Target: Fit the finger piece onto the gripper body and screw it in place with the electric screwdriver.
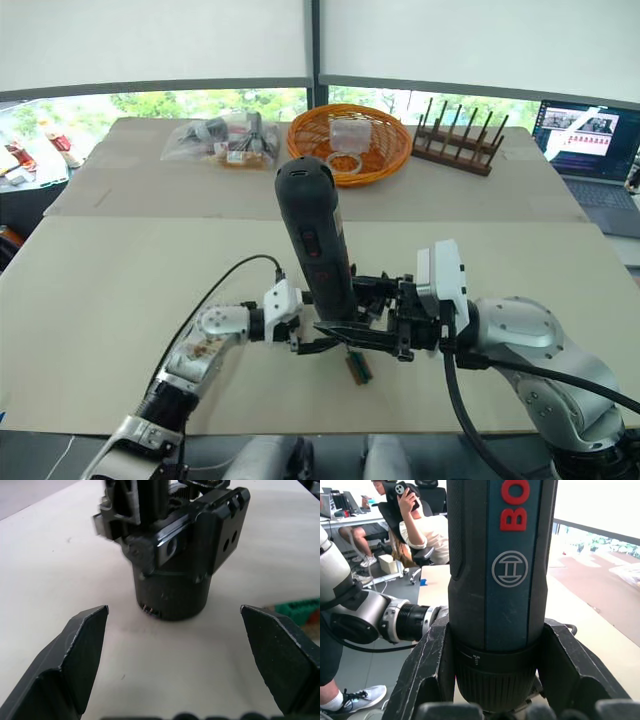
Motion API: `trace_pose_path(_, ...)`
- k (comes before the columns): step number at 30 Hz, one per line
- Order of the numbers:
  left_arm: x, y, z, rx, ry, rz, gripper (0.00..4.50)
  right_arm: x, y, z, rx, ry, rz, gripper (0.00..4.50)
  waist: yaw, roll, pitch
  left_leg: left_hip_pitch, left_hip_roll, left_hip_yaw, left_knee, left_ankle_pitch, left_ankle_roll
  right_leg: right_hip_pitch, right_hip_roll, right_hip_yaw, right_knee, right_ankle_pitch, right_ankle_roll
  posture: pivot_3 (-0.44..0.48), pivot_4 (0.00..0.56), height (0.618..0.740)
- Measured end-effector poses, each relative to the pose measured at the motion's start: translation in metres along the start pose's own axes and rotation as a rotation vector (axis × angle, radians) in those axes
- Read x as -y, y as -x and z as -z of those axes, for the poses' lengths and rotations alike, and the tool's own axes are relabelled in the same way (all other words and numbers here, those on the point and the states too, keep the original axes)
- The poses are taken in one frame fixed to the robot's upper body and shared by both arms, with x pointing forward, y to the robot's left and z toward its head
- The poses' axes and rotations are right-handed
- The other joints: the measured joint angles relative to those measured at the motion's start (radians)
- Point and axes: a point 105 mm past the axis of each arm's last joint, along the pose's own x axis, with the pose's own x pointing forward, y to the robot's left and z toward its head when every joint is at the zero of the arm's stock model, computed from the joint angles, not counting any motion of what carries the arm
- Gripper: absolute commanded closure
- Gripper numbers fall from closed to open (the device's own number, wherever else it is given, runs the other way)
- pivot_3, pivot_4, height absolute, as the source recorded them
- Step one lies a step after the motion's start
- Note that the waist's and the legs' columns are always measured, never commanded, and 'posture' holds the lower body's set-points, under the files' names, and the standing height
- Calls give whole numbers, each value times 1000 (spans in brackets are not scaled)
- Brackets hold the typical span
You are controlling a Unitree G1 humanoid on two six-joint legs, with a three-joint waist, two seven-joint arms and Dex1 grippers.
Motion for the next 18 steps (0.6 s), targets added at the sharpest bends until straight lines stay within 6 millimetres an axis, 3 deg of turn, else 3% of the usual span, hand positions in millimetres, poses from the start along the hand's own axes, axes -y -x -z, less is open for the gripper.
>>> trace_pose_path(12, -3, -22, -6, 14, 8, -79, 0, -2, 2, 0, -10, -9, -5, 2609, 6, 0, 0, 0, -1, 0, 0, 0, 1, 0, 0, 0, 0, 0, 0, 0, 150, 740)
trace_pose_path(15, -4, -29, -7, 15, 15, -59, 858, -3, 2, 1, -12, -11, -3, 2609, 6, 0, 0, 0, -1, 0, 0, 0, 1, 1, 0, 0, 0, 0, 0, 0, 150, 740)
trace_pose_path(18, -3, -35, -9, 23, 27, -39, 2155, -3, 2, 2, -14, -19, 1, 2609, 6, 0, 0, 0, -1, 0, 0, 0, 1, 1, 0, -1, 0, 0, 0, 0, 150, 740)
